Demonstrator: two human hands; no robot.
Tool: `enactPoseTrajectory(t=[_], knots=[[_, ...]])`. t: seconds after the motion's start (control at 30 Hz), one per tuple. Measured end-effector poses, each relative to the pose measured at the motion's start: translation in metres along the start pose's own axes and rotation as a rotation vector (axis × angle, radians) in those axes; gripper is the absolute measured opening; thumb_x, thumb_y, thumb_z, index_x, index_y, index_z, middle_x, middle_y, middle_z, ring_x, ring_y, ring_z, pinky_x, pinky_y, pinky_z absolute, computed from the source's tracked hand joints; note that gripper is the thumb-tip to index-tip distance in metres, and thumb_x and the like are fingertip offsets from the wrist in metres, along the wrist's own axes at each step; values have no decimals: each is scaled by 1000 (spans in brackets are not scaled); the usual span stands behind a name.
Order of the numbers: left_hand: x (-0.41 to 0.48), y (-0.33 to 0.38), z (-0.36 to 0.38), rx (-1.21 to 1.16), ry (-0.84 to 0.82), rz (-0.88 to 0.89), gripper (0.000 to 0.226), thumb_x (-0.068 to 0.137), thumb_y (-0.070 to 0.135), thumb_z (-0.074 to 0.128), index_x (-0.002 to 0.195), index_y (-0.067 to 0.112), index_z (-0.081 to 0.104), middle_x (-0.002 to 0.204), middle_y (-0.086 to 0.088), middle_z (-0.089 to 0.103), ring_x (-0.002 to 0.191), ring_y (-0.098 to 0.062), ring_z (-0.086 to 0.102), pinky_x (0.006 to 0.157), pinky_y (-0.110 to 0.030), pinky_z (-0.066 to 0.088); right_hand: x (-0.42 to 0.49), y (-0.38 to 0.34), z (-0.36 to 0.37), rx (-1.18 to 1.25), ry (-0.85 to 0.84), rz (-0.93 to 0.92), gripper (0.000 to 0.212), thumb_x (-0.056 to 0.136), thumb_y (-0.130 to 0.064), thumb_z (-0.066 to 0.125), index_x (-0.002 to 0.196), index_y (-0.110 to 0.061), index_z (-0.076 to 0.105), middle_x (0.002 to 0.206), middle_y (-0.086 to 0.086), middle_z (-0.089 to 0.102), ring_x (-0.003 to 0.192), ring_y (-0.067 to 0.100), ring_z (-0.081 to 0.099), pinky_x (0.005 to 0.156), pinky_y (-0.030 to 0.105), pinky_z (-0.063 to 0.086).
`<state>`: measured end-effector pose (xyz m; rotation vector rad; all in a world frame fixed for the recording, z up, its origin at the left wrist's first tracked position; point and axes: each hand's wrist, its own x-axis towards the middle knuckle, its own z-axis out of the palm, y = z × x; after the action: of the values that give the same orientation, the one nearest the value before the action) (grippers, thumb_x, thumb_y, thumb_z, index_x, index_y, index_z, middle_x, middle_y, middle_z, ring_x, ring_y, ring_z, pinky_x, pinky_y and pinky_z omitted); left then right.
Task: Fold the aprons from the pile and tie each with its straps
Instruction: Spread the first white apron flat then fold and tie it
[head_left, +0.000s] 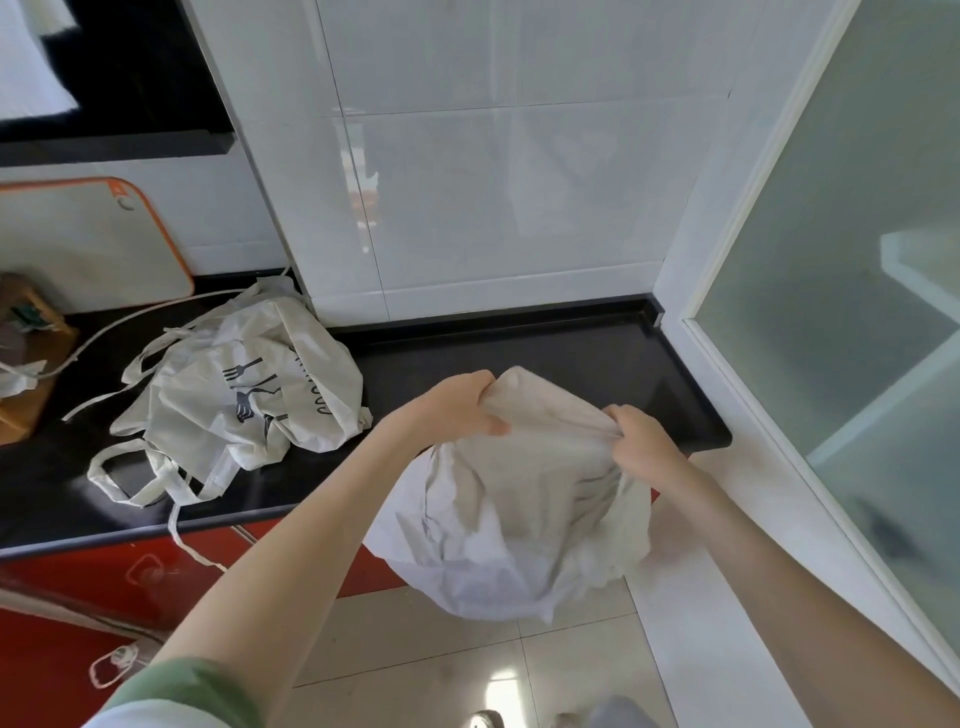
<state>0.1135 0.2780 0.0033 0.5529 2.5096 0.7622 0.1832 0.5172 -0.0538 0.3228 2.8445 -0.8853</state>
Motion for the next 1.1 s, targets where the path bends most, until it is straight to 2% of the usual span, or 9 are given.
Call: enactPoseTrajectory(t=[0.2,0.37,0.5,0.63,0.77,0.83,0.93,1.03,1.1], knots=[[1,-20,7,337,185,-35,28,90,-4,42,115,6,48,109,-10,44,97,-24,44,76,-27,36,-6,6,-9,71,515,-64,26,79,16,40,83,-4,56,84,5,49,83,24,47,60,23,32],[2,-41,9,348,371,-290,16,95,6,41,107,3,51,103,-14,58,94,-31,56,71,-35,44,-12,-5,-21,375,621,-190,14,74,-3,35,78,-8,47,74,4,47,69,15,44,60,19,36],[3,-56,16,104,504,-301,19,101,18,38,86,11,46,75,-5,53,78,-31,56,57,-33,37,-11,2,-27,429,650,-200,14,94,-4,39,93,-14,49,88,2,52,77,5,48,67,8,36],[3,-38,17,-419,796,-323,14,92,3,31,88,10,42,64,-2,42,58,-20,37,47,-27,22,-3,16,-23,253,623,-218,27,92,8,42,108,-4,60,101,5,53,99,20,47,82,15,32],[-4,-15,6,-478,1069,-66,11,93,2,37,92,10,45,61,-2,45,57,-21,42,54,-33,32,-2,24,-14,150,747,-130,32,91,12,42,112,3,64,105,13,57,104,24,46,87,18,33],[-3,-14,1,-169,841,0,7,96,13,43,96,8,49,67,-9,52,66,-32,50,59,-37,36,4,36,-8,-35,597,-27,29,90,12,42,106,4,64,100,17,61,100,33,51,78,30,38],[-1,-33,-9,581,194,-60,38,100,48,36,99,13,51,88,-9,60,89,-34,59,70,-38,44,3,54,-4,-210,388,272,23,90,7,40,96,-2,61,90,15,61,80,31,52,58,30,33],[0,-57,-18,555,99,-78,45,95,60,37,82,18,43,71,2,50,82,-26,59,69,-37,47,4,55,-1,-109,367,340,25,87,10,34,75,-8,46,73,7,48,70,28,46,49,28,23],[-1,-62,-16,510,102,-66,47,89,66,45,80,20,41,67,4,47,75,-22,54,61,-33,39,7,51,2,149,374,359,28,84,11,27,71,-8,42,76,5,48,65,30,55,45,25,31]])
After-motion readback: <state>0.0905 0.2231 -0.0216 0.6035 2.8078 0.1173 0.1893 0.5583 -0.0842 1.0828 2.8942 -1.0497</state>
